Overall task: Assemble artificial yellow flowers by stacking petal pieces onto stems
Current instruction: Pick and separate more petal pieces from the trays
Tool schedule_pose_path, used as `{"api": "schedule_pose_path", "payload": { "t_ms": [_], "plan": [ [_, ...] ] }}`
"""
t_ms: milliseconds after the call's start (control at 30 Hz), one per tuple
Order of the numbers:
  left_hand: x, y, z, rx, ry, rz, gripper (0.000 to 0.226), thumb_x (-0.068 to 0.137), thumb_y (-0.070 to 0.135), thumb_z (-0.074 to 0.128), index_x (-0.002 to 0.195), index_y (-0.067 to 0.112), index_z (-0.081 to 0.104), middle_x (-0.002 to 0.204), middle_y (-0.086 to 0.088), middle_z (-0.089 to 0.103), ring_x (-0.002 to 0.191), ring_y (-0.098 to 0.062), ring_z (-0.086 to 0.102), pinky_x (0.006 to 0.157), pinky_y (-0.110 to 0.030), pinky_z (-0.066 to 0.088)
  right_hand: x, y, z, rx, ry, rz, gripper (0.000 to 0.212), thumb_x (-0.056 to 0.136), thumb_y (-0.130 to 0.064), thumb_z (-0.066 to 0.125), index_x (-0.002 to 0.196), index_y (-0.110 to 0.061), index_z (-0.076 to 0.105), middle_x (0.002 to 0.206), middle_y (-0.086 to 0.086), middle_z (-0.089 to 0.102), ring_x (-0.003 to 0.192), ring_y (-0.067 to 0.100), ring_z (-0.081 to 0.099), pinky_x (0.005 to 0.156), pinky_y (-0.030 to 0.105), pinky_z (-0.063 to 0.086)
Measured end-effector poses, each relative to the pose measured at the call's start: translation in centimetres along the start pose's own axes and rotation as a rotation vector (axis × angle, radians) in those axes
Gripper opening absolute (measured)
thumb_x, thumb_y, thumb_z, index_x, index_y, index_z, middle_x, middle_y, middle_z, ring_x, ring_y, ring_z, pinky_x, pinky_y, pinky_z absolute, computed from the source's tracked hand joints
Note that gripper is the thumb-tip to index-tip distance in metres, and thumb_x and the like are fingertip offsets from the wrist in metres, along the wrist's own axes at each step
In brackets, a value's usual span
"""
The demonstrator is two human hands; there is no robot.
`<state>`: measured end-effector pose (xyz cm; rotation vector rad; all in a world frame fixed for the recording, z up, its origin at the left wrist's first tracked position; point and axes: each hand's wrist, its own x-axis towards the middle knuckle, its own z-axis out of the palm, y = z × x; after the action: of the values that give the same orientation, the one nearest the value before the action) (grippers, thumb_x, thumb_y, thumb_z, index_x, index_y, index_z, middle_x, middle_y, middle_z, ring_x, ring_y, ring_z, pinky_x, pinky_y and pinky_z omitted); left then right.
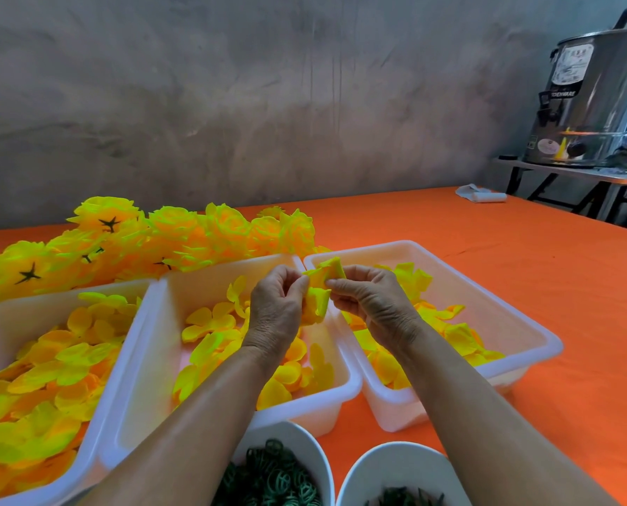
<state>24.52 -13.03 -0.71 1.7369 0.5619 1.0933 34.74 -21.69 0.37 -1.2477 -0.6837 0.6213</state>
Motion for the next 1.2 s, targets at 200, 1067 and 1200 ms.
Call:
{"api": "schedule_pose_path", "payload": {
  "t_ms": [200,1067,1200],
  "plan": [
    [-0.1,0.1,0.2,0.204,0.014,0.163,0.011,0.09,0.004,0.057,0.08,0.002,0.057,0.071,-0.018,0.059,0.066,-0.034,0.057,0.063,-0.044,0.051,-0.1,0.2,0.5,-0.081,0.13,-0.122,0.01,0.079,0.004,0.065,0.08,-0.005,0.068,0.065,0.003,0.059,0.055,0.006,0.048,0.054,0.016,0.041],
    [0.2,1.0,-0.8,-0.4,0.127,-0.213,0.018,0.084,-0.007,0.061,0.084,0.011,0.061,0.073,-0.007,0.067,0.056,-0.015,0.064,0.044,-0.021,0.05,0.9,0.2,0.6,-0.123,0.421,-0.202,0.005,0.093,-0.005,0.05,0.095,-0.008,0.053,0.082,0.012,0.054,0.065,0.019,0.05,0.046,0.021,0.044],
    [0.3,1.1,-1.0,-0.472,0.098,-0.327,0.022,0.079,-0.006,0.065,0.082,0.014,0.059,0.071,-0.003,0.065,0.059,-0.013,0.062,0.046,-0.019,0.049,0.5,0.1,0.8,-0.13,0.34,-0.236,0.008,0.093,-0.002,0.049,0.095,-0.008,0.054,0.087,0.013,0.051,0.075,0.022,0.046,0.049,0.024,0.04]
  ]
}}
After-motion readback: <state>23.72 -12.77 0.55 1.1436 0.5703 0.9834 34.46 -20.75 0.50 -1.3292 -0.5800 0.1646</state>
